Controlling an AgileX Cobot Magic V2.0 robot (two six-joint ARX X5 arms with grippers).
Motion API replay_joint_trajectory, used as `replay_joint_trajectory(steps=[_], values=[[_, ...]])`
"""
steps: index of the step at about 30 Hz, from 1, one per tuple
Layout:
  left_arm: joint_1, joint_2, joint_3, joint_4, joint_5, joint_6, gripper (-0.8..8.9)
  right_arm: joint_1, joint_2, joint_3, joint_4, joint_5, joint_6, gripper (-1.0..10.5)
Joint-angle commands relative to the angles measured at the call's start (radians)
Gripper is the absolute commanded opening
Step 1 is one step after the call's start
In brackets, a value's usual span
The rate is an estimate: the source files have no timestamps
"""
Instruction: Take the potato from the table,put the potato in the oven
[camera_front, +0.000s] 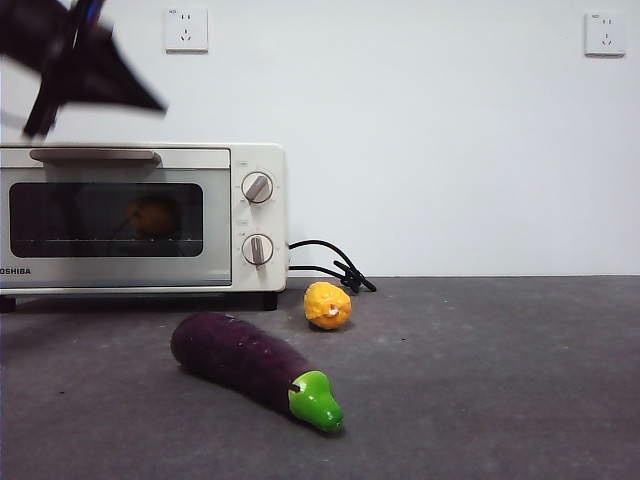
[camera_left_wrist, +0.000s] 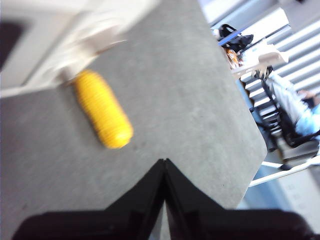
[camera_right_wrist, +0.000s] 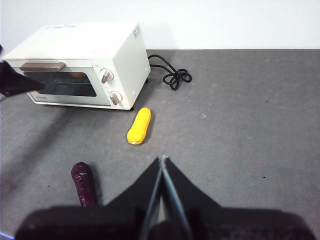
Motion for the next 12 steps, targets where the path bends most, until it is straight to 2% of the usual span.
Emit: replay_joint_trajectory(steps=[1,6,12], values=[[-0.043,-0.105,0.000,-0.003,-0.038,0.032,-0.08,0.000,-0.001,-0.005,-0.023,0.004,0.008,0.0],[-0.109,-0.319,0.002,-0.010,-0.049,0.027,-0.04,0.000,-0.001,-0.005,-0.023,0.004,0.008,0.0],[-0.139,-0.499,0.015,-0.009,-0.049,0.029,-0.04,0.000,-0.001,-0.005,-0.023,0.004,0.008,0.0]])
